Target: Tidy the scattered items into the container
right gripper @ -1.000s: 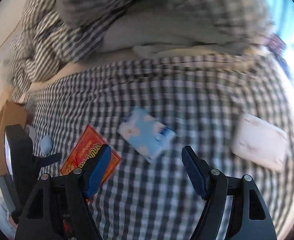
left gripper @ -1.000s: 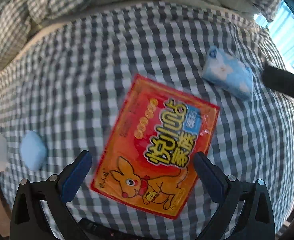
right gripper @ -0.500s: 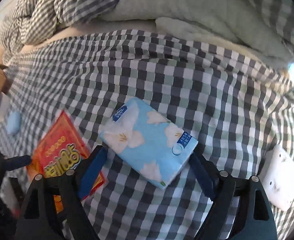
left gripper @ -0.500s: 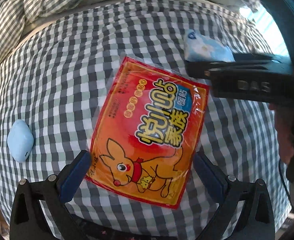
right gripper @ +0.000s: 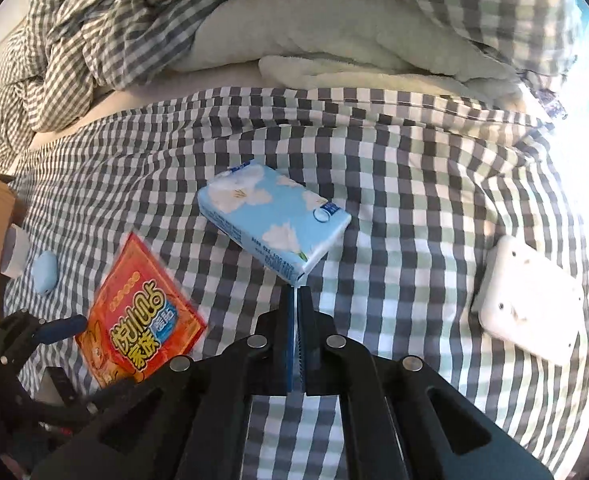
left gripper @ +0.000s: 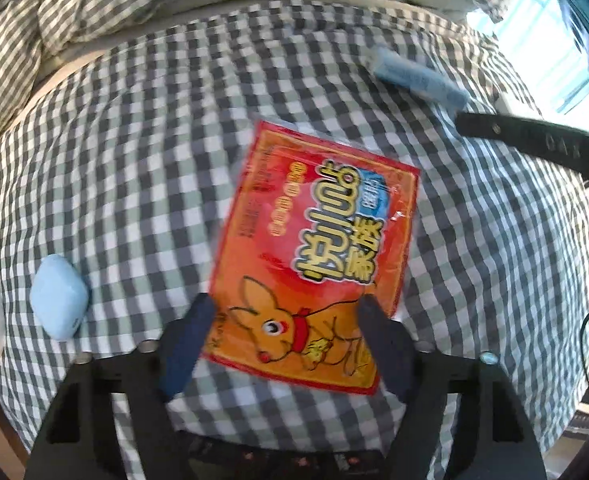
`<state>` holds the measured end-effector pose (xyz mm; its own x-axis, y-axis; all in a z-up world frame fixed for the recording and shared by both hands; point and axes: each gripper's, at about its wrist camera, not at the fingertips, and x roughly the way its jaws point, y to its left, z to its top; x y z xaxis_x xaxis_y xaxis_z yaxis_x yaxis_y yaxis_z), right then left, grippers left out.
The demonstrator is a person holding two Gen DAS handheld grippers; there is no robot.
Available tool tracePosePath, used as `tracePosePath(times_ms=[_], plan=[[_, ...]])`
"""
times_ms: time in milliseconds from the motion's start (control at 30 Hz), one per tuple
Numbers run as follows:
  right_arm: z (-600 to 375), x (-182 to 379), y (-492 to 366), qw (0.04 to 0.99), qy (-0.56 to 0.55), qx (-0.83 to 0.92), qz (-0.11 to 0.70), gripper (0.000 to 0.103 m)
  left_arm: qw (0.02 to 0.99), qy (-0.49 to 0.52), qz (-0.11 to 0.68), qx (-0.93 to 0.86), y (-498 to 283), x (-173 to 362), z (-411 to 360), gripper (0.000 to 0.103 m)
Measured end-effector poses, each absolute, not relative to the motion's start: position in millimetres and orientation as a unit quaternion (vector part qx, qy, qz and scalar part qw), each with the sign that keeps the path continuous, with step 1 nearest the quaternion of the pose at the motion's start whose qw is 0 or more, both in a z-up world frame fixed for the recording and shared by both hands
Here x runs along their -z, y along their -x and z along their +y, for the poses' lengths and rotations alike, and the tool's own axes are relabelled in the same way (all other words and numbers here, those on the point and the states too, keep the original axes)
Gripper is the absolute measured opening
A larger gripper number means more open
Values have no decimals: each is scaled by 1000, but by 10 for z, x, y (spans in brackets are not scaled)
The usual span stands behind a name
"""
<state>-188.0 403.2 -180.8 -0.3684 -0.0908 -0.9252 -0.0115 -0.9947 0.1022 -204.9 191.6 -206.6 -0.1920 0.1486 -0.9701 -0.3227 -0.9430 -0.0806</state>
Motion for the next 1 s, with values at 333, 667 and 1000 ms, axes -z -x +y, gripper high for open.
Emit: tracePosePath(times_ms=[333, 667, 1000], plan=[[3924, 1792, 2007, 36, -548, 835, -20, 40, 171, 637, 55, -750, 2275, 2119, 1564, 102], [4082, 1732, 1866, 108, -559, 809, -143, 57, 194, 650, 33, -734, 2482, 2177, 1571, 103], [3762, 2223, 1671, 173, -591, 746, -255, 59, 203, 645, 76, -733, 2460, 2168, 1501, 103]])
